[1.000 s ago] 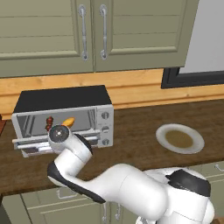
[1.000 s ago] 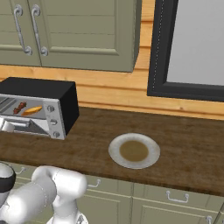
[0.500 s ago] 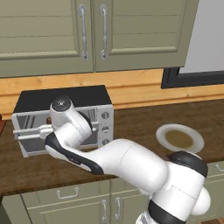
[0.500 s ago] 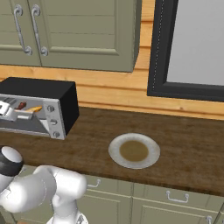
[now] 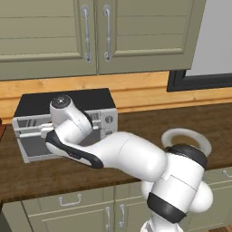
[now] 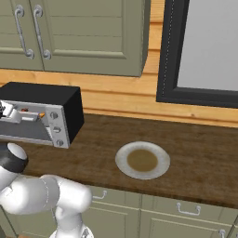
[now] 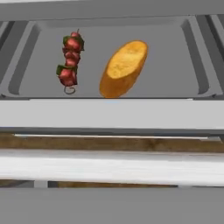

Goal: Pick up the kebab skewer and baguette bread, and place them inside the toaster oven. Close the toaster oven door and start by setting the timer.

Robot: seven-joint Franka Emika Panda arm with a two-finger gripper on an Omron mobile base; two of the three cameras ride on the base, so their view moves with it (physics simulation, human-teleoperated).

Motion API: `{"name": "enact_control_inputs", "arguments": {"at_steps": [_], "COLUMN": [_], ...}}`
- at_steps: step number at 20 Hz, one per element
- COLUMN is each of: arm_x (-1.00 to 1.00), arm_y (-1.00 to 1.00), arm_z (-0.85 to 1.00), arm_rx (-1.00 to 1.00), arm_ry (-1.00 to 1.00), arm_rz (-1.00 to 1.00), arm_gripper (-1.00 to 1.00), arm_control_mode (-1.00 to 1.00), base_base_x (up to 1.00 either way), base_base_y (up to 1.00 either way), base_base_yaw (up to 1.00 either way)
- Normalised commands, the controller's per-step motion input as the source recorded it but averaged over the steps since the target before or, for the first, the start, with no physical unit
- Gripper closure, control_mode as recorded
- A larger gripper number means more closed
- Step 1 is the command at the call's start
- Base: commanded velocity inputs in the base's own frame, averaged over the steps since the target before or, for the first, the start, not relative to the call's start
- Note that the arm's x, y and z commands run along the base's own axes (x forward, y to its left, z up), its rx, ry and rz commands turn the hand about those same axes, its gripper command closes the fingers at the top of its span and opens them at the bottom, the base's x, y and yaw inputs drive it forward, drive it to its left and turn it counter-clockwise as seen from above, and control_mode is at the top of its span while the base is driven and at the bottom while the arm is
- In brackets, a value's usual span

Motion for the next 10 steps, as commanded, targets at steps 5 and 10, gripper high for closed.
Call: {"name": "enact_control_inputs", "arguments": {"at_steps": [5, 10], "arm_x": [0.75, 0.40], "arm_y": [0.00, 0.00], "arm_z": [-0.21, -0.20], "arm_rx": [-0.01, -0.02], "arm_ry": [0.00, 0.00], "arm_rz": [0.00, 0.00], "arm_gripper": [-1.00, -1.00], "arm_control_mode": [-1.00, -1.00], "base_base_x": [0.00, 0.00], "base_base_y": [0.00, 0.00], "base_base_yaw": [0.00, 0.00]}}
